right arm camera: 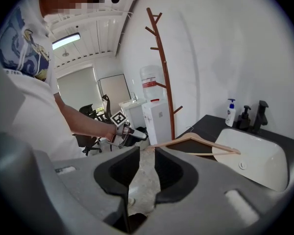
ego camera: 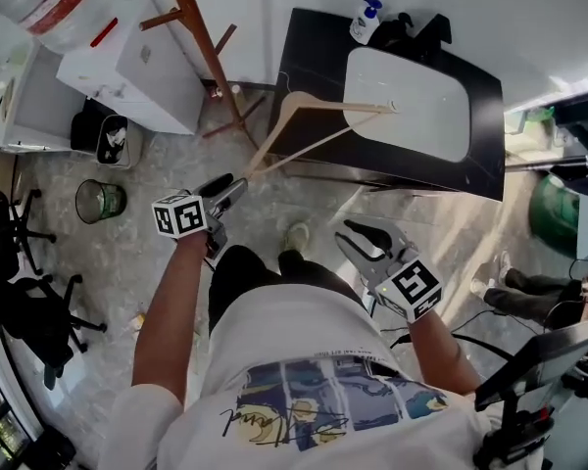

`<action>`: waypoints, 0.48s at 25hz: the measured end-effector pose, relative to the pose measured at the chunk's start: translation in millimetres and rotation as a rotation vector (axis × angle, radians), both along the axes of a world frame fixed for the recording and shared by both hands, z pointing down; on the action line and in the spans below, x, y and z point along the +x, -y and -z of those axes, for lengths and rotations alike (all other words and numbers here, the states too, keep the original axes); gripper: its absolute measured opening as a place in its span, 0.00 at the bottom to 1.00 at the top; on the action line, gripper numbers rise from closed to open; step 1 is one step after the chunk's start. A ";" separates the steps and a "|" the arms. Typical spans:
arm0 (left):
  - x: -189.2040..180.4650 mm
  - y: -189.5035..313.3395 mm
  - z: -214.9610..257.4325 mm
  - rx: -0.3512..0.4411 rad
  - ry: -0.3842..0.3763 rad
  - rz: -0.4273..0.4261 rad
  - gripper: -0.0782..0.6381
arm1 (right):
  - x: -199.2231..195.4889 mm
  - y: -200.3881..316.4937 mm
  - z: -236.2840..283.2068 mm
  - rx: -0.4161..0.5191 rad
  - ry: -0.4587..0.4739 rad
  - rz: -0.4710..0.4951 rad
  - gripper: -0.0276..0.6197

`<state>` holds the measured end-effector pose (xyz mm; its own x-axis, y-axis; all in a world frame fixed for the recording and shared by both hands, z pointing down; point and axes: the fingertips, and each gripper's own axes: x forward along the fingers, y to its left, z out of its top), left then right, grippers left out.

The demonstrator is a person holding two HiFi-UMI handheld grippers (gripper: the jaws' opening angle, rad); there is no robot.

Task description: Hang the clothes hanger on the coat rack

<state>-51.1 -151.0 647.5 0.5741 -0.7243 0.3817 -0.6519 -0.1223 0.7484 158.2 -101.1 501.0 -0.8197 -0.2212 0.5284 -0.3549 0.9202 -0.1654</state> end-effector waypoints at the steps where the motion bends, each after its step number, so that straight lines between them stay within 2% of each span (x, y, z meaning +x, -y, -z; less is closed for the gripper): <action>1: -3.3 8.0 -6.4 -0.010 -0.024 0.008 0.47 | 2.4 1.3 -1.8 -0.007 -0.008 -0.013 0.19; 3: -6.3 19.6 -23.7 -0.041 -0.058 0.002 0.54 | 5.8 3.1 -1.5 -0.009 -0.019 -0.042 0.19; 8: 16.3 36.9 -59.7 -0.133 -0.209 -0.090 0.58 | 13.6 11.6 8.0 -0.010 -0.045 -0.141 0.19; 12: 38.2 47.4 -66.1 -0.124 -0.408 -0.111 0.55 | 18.5 11.3 10.8 -0.016 -0.084 -0.205 0.19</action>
